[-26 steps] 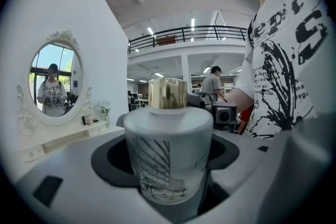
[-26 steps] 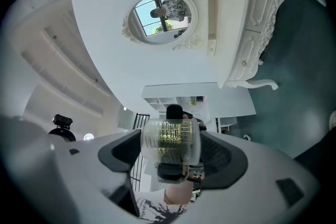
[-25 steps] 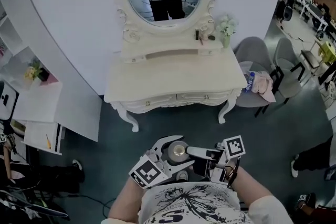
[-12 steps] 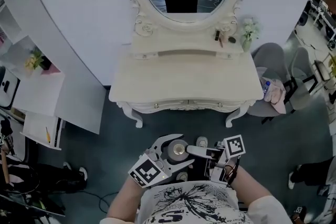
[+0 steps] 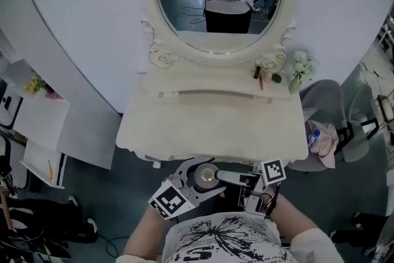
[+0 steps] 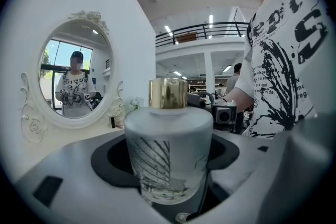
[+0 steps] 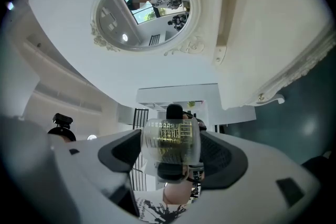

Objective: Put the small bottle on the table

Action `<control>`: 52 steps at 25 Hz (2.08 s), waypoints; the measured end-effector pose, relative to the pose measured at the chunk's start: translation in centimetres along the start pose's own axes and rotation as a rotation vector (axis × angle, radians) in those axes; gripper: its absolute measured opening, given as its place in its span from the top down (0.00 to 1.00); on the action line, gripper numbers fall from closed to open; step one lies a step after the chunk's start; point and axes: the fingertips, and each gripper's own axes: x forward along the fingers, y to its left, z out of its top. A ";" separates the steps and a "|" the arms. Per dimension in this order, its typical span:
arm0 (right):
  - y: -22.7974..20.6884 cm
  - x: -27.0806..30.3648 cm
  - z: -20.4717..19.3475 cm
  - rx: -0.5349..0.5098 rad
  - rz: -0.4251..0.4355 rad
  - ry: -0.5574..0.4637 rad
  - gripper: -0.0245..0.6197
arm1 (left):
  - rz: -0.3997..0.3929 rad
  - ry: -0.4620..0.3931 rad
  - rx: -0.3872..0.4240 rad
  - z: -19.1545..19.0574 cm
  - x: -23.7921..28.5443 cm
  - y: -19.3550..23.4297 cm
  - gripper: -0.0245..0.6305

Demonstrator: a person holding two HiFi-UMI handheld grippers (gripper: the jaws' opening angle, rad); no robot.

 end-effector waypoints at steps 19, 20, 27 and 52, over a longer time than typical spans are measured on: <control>-2.2 -1.0 17.1 0.060 -0.024 -0.002 0.41 | 0.016 0.009 -0.060 -0.2 9.6 14.5 0.42; -2.5 -0.6 17.7 0.059 -0.028 -0.015 0.41 | 0.004 0.008 -0.063 -0.4 9.5 15.2 0.42; -4.6 2.4 22.1 0.047 -0.048 -0.106 0.41 | -0.093 -0.007 -0.055 -2.0 9.1 20.4 0.43; -18.8 2.9 26.7 0.159 -0.144 -0.213 0.41 | -0.163 0.086 -0.194 -15.9 12.0 25.8 0.43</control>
